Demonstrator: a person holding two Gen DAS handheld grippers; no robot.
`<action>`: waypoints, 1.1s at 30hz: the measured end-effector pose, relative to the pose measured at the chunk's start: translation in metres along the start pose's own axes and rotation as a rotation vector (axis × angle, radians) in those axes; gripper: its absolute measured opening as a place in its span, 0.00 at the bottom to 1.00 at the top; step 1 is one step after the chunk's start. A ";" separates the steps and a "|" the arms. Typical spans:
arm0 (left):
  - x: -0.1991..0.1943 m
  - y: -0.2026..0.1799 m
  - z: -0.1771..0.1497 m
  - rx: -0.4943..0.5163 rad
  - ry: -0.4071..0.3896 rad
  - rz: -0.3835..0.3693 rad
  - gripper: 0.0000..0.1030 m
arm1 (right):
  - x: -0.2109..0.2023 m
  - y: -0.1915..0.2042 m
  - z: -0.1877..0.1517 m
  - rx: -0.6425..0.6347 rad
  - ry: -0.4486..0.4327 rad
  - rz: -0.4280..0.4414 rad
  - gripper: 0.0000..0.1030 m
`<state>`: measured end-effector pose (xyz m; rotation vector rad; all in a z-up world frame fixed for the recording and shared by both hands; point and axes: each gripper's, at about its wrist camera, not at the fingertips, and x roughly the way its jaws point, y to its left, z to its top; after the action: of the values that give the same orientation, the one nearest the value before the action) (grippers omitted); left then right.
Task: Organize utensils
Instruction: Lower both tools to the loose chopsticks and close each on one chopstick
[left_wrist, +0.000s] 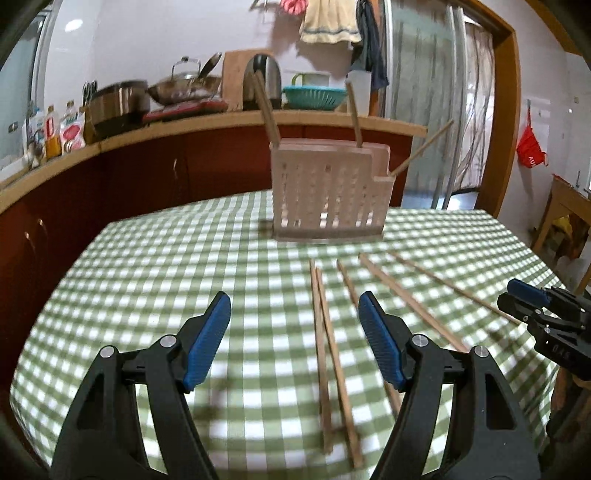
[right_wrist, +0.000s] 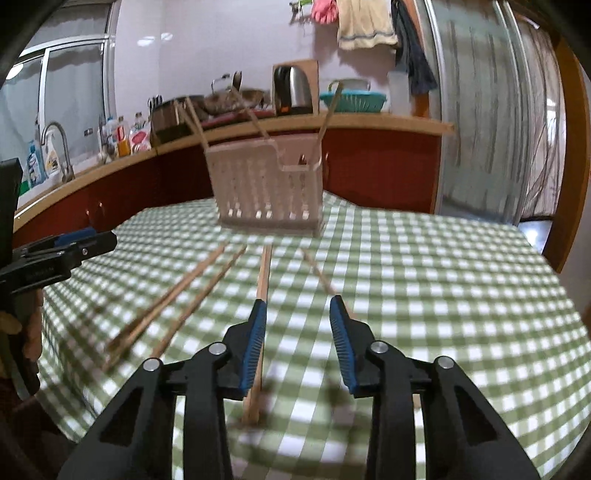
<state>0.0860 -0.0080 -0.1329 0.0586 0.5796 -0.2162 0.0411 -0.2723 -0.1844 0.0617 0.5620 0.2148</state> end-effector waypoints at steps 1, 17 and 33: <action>0.000 0.001 -0.003 -0.003 0.007 0.003 0.68 | 0.001 0.000 -0.003 -0.002 0.008 0.005 0.33; 0.006 0.004 -0.042 -0.026 0.088 0.020 0.68 | 0.025 0.010 -0.028 -0.044 0.157 0.017 0.26; 0.015 -0.001 -0.063 -0.033 0.150 -0.017 0.56 | 0.022 0.005 -0.031 -0.036 0.167 0.014 0.07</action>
<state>0.0644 -0.0049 -0.1937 0.0383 0.7333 -0.2204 0.0420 -0.2622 -0.2218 0.0124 0.7244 0.2451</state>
